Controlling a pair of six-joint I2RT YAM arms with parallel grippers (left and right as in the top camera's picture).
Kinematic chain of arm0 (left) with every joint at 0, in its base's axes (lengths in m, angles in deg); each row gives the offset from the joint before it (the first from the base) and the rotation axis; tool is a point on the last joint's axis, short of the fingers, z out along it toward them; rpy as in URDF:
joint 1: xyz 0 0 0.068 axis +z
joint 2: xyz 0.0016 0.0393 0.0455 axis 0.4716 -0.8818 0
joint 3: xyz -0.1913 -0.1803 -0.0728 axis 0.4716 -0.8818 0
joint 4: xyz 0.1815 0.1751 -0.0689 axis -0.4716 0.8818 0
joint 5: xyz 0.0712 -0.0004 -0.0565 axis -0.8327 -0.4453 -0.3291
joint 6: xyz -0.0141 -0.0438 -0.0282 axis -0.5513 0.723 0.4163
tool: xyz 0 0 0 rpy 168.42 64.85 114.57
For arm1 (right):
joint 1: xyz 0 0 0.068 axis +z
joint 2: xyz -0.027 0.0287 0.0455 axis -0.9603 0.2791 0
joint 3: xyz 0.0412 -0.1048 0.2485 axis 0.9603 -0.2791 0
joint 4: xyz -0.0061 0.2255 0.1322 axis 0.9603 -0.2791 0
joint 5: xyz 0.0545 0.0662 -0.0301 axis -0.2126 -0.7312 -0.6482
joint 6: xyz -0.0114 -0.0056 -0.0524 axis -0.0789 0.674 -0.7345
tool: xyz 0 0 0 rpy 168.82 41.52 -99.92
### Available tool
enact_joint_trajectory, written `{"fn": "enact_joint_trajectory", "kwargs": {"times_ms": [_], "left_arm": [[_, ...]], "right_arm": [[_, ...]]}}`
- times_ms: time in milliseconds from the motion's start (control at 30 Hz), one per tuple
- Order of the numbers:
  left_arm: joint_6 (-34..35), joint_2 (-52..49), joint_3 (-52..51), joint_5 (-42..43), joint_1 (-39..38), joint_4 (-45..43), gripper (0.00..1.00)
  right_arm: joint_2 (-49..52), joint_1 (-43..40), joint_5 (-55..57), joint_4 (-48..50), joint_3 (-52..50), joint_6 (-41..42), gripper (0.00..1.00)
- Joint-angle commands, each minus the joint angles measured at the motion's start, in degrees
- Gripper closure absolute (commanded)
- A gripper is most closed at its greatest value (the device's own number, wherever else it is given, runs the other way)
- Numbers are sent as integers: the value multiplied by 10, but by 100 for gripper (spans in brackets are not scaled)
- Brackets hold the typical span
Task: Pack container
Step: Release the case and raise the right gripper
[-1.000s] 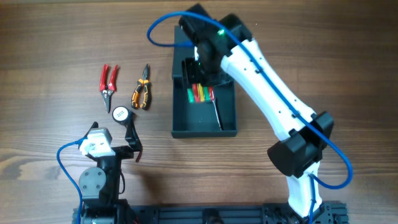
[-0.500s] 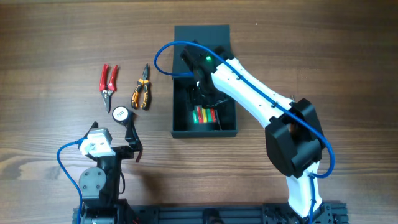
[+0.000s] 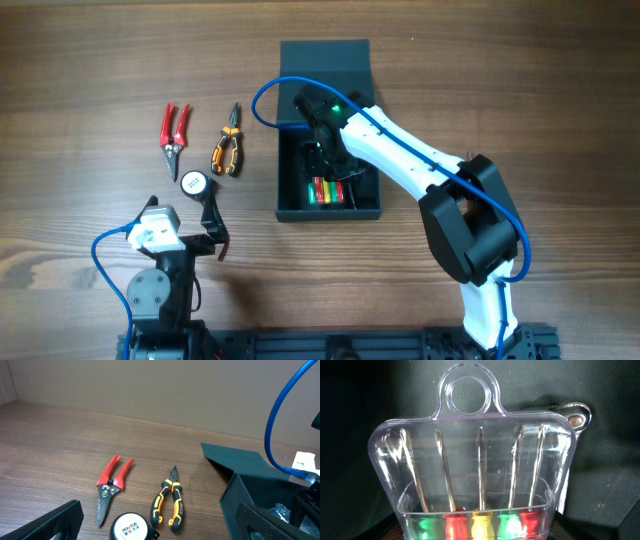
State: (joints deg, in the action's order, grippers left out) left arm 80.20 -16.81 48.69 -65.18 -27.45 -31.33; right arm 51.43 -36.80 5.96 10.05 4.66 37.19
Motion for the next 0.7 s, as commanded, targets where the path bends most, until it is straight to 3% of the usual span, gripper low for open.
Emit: {"fn": "enact_joint_trajectory", "kwargs": {"times_ms": [0,233,367,500,600,667], "left_arm": [[-14,4,-3,9,-5,-2,0],[-13,4,-3,9,-5,-2,0],[-13,4,-3,9,-5,-2,0],[-13,4,-3,9,-5,-2,0],[-13,4,-3,9,-5,-2,0],[-13,4,-3,9,-5,-2,0]], "right_arm": [[-6,5,-12,2,-3,6,29],[-6,4,-12,14,-3,-9,17],[-7,-14,-23,11,21,-30,23],[-11,-71,-9,-84,162,-99,24],[-11,-137,76,-227,318,-165,23],[-12,-183,107,-296,378,-236,14]]}}
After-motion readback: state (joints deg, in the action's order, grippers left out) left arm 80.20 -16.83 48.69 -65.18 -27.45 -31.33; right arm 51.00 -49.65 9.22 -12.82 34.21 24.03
